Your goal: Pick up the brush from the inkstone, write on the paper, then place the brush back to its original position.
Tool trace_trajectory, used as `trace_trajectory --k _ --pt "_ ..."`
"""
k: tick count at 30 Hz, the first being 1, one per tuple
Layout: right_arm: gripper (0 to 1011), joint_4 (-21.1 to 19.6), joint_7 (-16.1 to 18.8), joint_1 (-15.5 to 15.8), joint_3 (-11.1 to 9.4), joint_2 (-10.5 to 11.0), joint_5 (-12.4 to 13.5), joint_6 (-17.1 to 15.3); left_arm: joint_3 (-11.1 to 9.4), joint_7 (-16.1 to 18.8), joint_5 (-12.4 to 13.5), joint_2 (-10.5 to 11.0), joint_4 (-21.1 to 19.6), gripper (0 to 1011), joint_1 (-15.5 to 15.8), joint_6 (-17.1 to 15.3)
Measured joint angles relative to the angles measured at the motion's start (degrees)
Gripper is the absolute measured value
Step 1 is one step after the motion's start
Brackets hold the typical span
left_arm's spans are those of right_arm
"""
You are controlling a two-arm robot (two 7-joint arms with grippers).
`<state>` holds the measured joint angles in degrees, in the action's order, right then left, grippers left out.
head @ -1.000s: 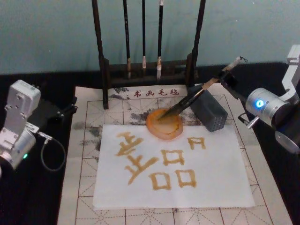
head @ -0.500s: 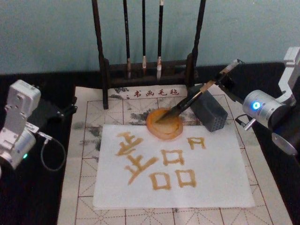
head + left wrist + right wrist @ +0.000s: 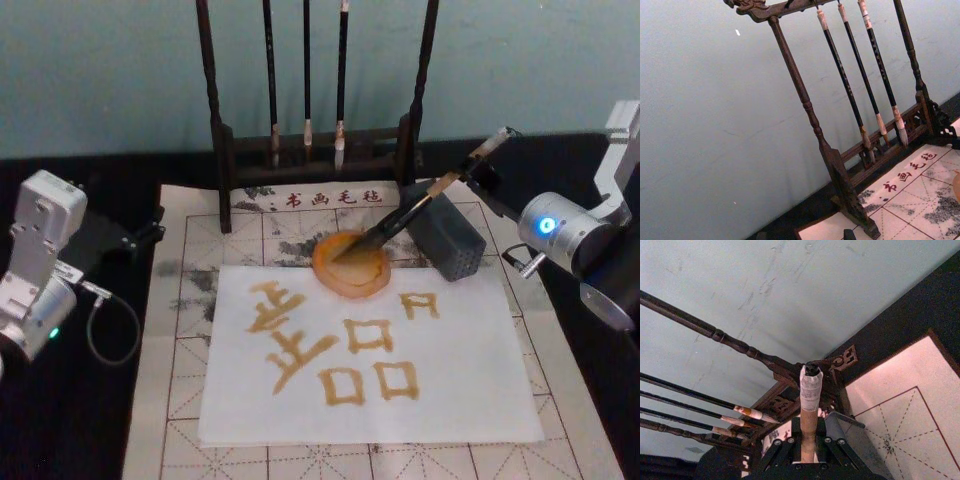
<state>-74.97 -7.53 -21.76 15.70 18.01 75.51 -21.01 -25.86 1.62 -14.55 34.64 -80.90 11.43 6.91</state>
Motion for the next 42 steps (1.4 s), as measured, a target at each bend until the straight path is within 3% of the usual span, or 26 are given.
trace_trajectory --k 4,9,23,31,42 --pt "183 0.0 0.03 0.0 -0.04 -0.02 -0.04 -0.03 0.0 0.0 0.0 0.0 0.0 1001 0.0 0.0" --pt "289 -0.02 0.07 0.02 -0.08 -0.04 -0.09 -0.06 0.0 0.0 0.0 0.0 0.0 1001 0.0 0.0" --pt "761 -0.07 0.16 0.07 -0.16 -0.05 -0.19 -0.13 0.0 0.0 0.0 0.0 0.0 1001 0.0 0.0" --pt "966 -0.08 0.16 0.07 -0.16 -0.05 -0.23 -0.13 0.0 0.0 0.0 0.0 0.0 1001 0.0 0.0" --pt "1000 -0.08 0.16 0.07 -0.16 -0.05 -0.23 -0.13 0.0 0.0 0.0 0.0 0.0 1001 0.0 0.0"
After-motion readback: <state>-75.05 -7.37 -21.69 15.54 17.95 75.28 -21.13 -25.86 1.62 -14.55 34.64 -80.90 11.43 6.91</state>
